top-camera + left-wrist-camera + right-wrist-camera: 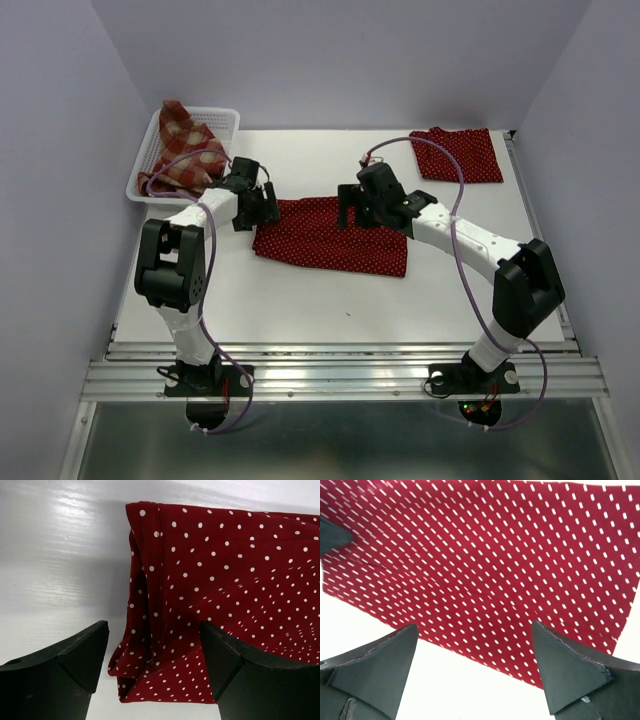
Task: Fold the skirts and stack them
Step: Fold the skirt
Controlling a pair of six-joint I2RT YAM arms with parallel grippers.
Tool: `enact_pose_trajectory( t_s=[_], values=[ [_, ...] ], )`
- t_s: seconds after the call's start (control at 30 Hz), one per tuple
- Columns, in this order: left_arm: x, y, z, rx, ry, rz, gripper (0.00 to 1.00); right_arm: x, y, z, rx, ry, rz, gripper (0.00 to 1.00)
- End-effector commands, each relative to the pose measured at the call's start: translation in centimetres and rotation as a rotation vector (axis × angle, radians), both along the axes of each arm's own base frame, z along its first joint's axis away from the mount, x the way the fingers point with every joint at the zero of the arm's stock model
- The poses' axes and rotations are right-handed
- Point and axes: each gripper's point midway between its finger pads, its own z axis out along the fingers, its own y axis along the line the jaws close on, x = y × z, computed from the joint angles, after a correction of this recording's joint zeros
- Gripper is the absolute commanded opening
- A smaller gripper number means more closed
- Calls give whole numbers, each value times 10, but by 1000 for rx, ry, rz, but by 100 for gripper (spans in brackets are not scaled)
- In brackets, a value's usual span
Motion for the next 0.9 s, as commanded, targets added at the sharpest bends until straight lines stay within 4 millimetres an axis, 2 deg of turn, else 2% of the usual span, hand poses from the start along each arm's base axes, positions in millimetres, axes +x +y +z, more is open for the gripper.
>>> enact_pose_trajectory(
  t_s=[0.0,0.03,0.13,0.27,0.4,0.43,0.47,0.5,0.53,0.6,0.67,0.7,0.77,0.87],
  values=[
    [7,-6,12,-39,-72,-55,84,-7,-11,-4,-60,13,2,100],
    [6,-7,4,-43,-65,-61,89,-7,-11,-5,-63,17,3,100],
    [2,-14,-16,-73,-13,-92,89,-8,-11,-7,-68,22,10,100],
    [-10,-22,-34,-98,44,-128,84,-7,-16,-9,-92,17,-8,100],
    [-22,-29,-52,-104,95,-145,69,-7,-19,-10,-96,18,-21,100],
    [-25,-29,-57,-103,111,-139,57,-8,-19,-10,-96,18,-23,100],
    [-25,-28,-60,-96,116,-133,50,-9,-20,-11,-98,20,-23,100],
    [-26,-28,-59,-93,120,-131,34,-9,-20,-11,-98,18,-24,100],
    [-24,-30,-57,-95,110,-135,25,-9,-21,-11,-100,20,-27,100],
    [-23,-30,-50,-101,92,-127,0,-11,-23,-13,-105,22,-29,100],
    [-18,-31,-39,-95,62,-115,0,-12,-25,-13,-105,23,-37,100],
    [-13,-31,-25,-94,28,-106,0,-12,-26,-15,-111,23,-36,100],
    [-7,-30,-8,-80,-11,-81,0,-10,-26,-15,-122,10,-26,100],
    [1,-27,24,-64,-76,-27,0,-6,-14,-10,-79,-36,35,100]
  ],
)
